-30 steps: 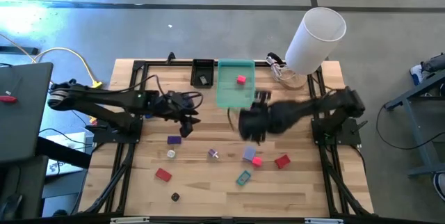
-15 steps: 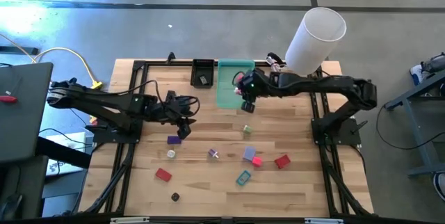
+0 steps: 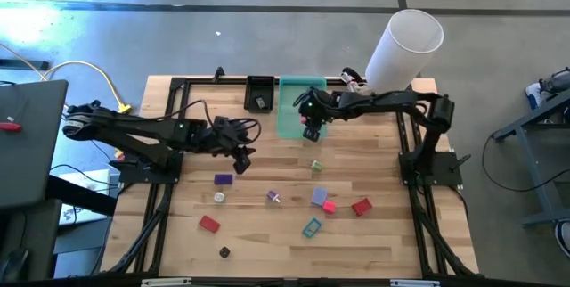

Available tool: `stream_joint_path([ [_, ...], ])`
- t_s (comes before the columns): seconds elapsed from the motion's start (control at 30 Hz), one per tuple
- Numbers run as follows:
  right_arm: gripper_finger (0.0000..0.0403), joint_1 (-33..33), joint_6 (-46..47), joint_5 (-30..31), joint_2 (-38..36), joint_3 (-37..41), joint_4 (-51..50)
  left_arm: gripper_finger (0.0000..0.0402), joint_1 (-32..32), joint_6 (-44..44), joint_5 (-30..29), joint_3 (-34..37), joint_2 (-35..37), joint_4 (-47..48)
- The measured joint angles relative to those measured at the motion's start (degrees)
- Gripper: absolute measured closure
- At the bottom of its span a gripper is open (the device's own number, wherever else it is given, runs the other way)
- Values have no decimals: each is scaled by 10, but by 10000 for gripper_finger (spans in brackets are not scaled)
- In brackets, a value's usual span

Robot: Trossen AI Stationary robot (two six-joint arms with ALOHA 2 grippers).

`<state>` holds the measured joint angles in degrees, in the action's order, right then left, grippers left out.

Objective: Pick & Place Office items
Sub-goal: Put the pink white charger adapter into the green bin

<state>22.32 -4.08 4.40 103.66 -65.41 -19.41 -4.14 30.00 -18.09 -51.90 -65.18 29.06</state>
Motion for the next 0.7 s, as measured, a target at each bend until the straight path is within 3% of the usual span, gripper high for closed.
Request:
stream_joint_path([
  [0.7,265,-4,2,1,0,-1,34,240,-2,-26,2,0,-19,-4],
])
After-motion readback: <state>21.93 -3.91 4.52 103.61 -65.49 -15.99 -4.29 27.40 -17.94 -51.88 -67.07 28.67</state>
